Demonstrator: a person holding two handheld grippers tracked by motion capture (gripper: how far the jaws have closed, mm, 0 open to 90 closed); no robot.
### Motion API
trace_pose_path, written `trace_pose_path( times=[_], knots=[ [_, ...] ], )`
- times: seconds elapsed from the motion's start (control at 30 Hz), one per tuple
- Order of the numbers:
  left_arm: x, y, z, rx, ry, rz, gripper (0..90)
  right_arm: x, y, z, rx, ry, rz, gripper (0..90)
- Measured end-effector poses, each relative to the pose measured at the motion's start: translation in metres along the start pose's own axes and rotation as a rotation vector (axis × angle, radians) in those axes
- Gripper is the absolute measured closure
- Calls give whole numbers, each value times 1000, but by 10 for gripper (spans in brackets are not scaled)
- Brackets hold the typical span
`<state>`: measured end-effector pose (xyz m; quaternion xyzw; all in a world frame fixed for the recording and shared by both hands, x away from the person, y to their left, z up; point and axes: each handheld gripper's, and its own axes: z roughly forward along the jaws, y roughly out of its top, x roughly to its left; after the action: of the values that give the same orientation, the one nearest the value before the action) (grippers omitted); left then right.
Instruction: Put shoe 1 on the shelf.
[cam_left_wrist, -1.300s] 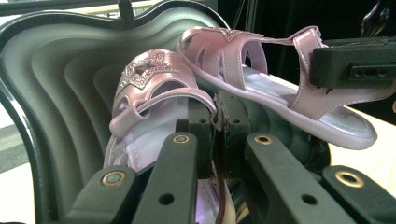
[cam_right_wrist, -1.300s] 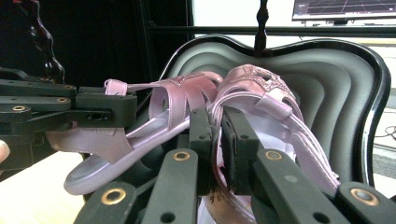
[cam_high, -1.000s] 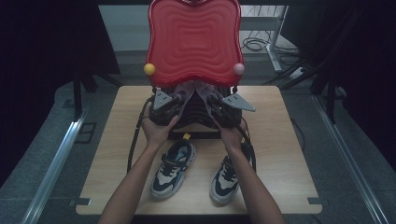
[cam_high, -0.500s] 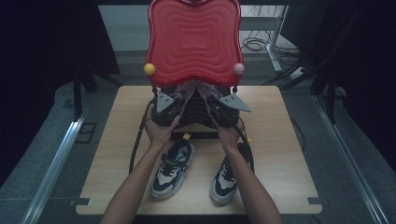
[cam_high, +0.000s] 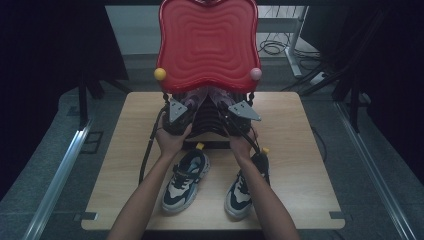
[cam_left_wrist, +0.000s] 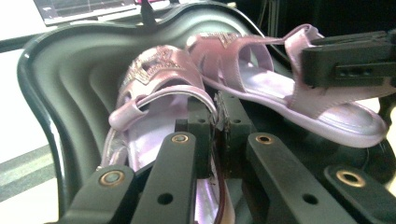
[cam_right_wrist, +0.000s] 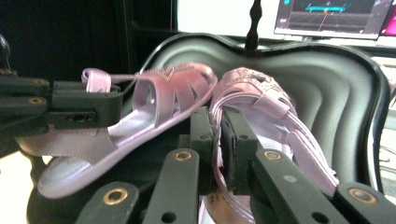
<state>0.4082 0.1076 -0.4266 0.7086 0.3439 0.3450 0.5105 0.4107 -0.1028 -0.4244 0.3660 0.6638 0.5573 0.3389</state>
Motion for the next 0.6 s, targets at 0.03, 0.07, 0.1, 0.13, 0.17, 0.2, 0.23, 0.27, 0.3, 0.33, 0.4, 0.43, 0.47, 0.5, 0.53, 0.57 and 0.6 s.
trace_pose_path(
  times=[0.03,0.07,0.1,0.13,0.17,0.2,0.23,0.27,0.3,0.33,0.4,0.43,0.47,0.5,0.53,0.57,0.6],
  knots=[
    [-1,-2,0,4,-4,-1,847,1,-2,0,12,2,-5,839],
    [-1,-5,1,8,-16,-8,844,2,-3,1,34,2,-10,839],
    [-1,-7,1,19,-24,-12,841,1,-4,1,53,3,-15,838],
    [-2,-10,2,27,-30,-14,836,1,-5,0,67,10,-7,837],
    [-3,-12,2,30,-33,-14,831,0,-7,0,76,12,-14,836],
    [-3,-13,2,31,-37,-17,823,-1,-8,0,89,16,-13,836],
    [-4,-14,2,38,-41,-16,814,-2,-10,1,101,22,-17,834],
    [-4,-14,2,41,-46,-16,803,-2,-12,1,114,31,-17,829],
    [-4,-14,2,44,-50,-17,791,-2,-13,2,133,38,-18,823],
    [-4,-15,2,46,-54,-16,777,-2,-14,3,165,54,-8,814],
    [-3,-15,2,54,-55,-19,738,-2,-11,3,197,61,-19,774],
    [-2,-15,2,56,-63,-28,709,-2,-10,4,213,64,-18,742],
    [-1,-15,1,59,-69,-36,679,-4,-9,4,235,77,-19,717],
    [0,-15,1,63,-70,-43,642,-5,-9,4,245,68,-33,702],
    [0,-15,0,66,-68,-50,613,-7,-8,2,246,64,-32,689],
    [0,-14,-1,62,-72,-56,593,-10,-7,1,246,67,-18,670],
    [0,-14,-3,61,-76,-56,579,-12,-6,-1,246,75,-5,636]
  ],
)
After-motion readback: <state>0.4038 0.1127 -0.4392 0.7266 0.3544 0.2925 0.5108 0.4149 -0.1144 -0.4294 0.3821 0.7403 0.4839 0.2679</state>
